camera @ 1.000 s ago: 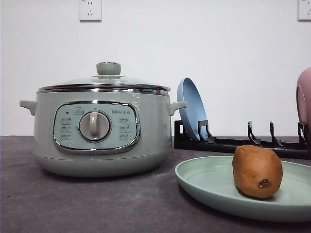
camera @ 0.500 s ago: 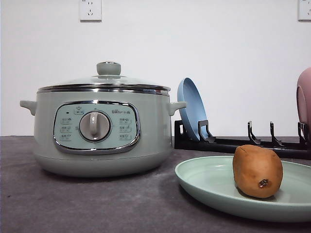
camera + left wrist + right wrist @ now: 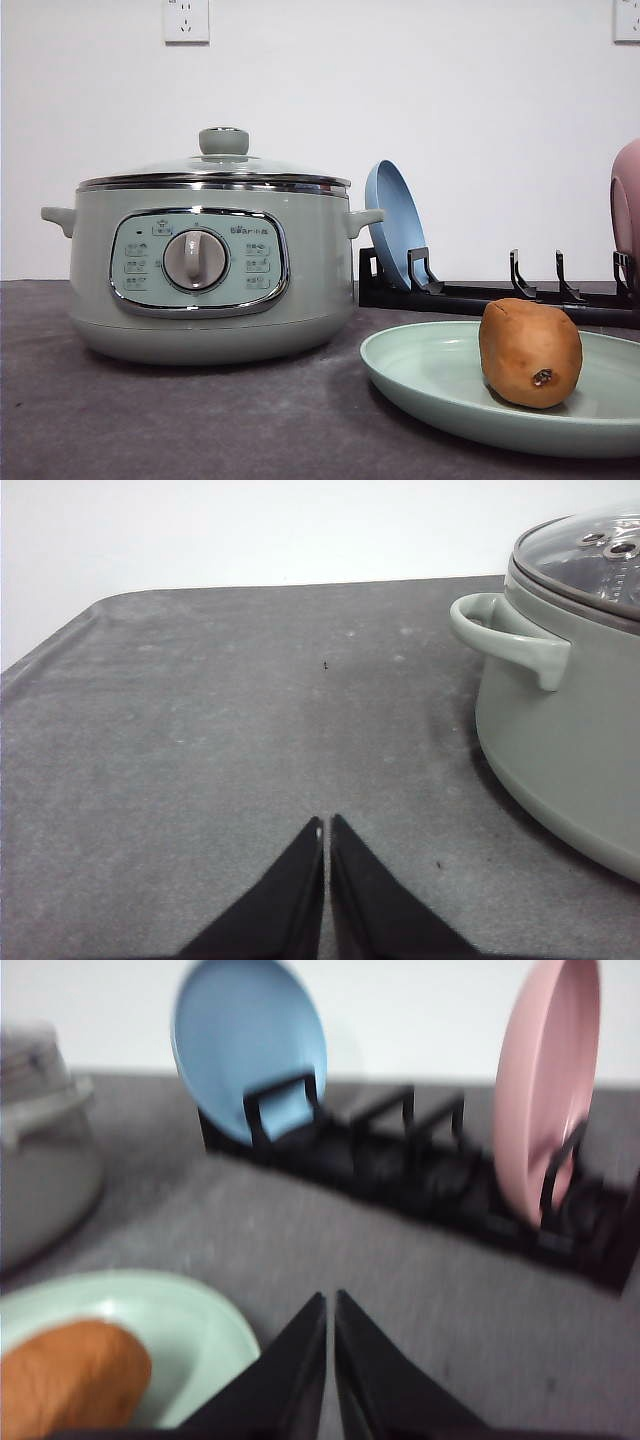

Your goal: Transfer potato from steamer to green plate

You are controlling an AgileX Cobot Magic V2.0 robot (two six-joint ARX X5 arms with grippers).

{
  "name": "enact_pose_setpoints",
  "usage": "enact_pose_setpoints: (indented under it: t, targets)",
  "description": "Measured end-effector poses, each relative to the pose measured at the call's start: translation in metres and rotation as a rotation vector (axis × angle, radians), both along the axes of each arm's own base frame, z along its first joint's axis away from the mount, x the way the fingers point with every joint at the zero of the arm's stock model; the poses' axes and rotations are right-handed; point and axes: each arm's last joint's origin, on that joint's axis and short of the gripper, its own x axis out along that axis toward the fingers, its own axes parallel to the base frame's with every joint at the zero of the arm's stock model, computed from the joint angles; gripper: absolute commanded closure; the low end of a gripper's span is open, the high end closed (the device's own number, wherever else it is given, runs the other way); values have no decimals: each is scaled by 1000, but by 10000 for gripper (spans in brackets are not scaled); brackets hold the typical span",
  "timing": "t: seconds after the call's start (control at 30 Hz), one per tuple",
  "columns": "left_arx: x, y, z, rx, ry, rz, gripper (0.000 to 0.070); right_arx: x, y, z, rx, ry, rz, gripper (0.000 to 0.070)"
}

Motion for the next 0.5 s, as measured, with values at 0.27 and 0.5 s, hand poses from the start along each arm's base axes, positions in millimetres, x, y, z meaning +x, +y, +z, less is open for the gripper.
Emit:
enact_pose_setpoints:
  t: [0.27, 0.5]
  targets:
    - [0, 0, 0, 0, 0, 0, 699, 0, 0, 0, 9, 0, -2, 700]
    - [0, 0, 0, 0, 0, 0, 699, 0, 0, 0, 9, 0, -2, 700]
